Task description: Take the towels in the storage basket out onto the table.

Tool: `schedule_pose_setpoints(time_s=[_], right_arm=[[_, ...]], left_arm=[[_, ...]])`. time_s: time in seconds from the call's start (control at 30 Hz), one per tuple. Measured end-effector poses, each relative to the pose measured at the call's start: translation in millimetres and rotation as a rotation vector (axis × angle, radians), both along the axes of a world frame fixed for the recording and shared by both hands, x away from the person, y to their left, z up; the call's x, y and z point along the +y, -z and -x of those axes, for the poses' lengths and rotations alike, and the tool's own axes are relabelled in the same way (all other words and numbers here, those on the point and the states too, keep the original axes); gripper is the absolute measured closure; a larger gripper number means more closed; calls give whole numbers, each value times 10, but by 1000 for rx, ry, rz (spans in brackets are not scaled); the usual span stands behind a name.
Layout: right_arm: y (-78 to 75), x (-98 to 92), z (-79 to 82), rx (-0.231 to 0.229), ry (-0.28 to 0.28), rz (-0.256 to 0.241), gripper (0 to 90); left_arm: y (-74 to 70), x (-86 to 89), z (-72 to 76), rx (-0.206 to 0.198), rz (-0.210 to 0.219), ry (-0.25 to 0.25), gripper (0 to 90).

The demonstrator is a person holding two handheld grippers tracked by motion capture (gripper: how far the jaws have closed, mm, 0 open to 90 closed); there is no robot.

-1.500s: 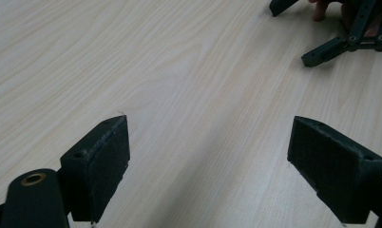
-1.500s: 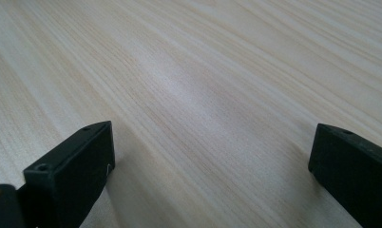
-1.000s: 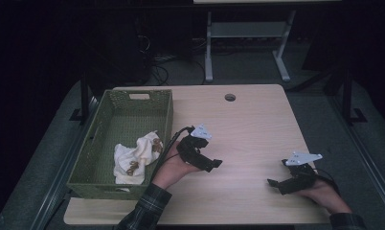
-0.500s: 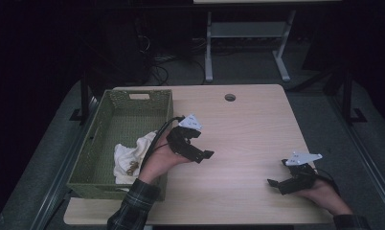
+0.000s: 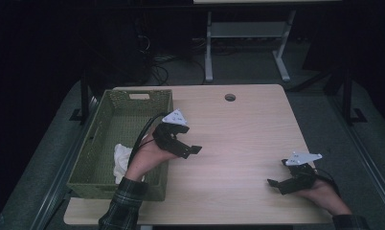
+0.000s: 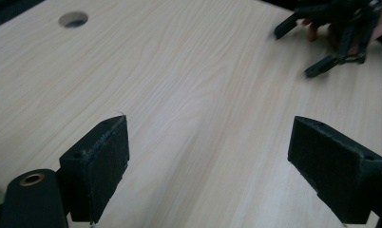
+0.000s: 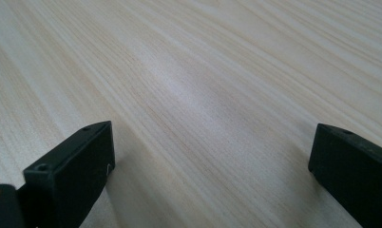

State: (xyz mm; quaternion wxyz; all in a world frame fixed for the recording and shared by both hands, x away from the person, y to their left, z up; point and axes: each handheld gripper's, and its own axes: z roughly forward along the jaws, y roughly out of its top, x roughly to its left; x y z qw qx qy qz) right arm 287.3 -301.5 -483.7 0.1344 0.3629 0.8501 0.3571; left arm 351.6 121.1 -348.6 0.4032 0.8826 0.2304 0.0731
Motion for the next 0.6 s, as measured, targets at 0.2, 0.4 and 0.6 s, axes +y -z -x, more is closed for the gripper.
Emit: schedule_pose_setpoints(time_s=[0.2, 0.4, 0.6], right_arm=[[-1, 6, 3, 3, 0, -1, 9], [0, 3, -1, 1, -3, 0, 9], [0, 3, -1, 1, -4, 0, 10]], left_arm=[[-16, 85, -26, -8, -13, -22, 130], [-86, 296, -52, -25, 6, -80, 131], [-160, 574, -42, -42, 17, -146, 132]])
